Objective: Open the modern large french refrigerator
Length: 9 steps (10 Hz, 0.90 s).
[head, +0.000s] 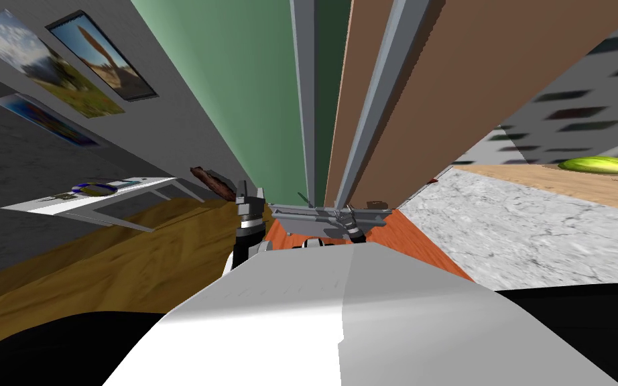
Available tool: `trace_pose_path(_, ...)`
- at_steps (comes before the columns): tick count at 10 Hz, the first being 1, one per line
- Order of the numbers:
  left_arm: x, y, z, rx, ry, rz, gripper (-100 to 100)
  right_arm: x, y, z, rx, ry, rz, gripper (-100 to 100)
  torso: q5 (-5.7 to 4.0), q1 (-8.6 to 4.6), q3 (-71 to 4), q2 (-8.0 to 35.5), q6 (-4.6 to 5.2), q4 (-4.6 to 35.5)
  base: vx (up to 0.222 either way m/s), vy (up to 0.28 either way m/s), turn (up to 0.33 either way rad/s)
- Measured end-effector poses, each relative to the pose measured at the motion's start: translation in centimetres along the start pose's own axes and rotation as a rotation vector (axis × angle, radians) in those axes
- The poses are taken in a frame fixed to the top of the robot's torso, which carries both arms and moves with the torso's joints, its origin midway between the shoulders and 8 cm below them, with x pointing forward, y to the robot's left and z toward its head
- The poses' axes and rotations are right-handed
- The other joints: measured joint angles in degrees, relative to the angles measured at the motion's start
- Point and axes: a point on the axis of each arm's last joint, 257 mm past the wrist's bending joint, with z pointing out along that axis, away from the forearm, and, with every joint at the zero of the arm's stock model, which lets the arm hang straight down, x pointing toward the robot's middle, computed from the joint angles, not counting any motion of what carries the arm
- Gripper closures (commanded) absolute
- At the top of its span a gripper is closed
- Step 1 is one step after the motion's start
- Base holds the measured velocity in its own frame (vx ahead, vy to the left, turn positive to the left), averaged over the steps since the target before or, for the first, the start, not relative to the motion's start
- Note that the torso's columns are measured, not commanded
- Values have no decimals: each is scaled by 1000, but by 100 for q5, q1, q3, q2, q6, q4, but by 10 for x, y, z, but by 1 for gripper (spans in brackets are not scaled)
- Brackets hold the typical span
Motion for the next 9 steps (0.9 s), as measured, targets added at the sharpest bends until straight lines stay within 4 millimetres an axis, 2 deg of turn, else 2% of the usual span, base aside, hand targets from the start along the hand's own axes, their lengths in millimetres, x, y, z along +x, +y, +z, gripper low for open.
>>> trace_pose_path(2, 0, 0, 0, 0, 0, 0, 0, -4, 4, 1, 16, 6, 13, -100, 3, 6, -6, -10, 0, -3, 4, 15, -2)
trace_pose_path(6, 0, 0, 0, 0, 0, 0, 0, 2, -10, 20, 15, 4, 11, -100, 4, 14, -8, -12, 0, -4, 6, 39, -1)
trace_pose_path(7, 0, 0, 0, 0, 0, 0, 0, 3, -11, 21, 15, 5, 13, 100, 1, 4, -7, -11, 0, -3, 4, -39, -15)
trace_pose_path(9, 0, 0, 0, 0, 0, 0, 0, -1, -6, 13, 24, 1, 9, 100, -16, 14, -4, -18, -19, -31, -1, -62, 3)
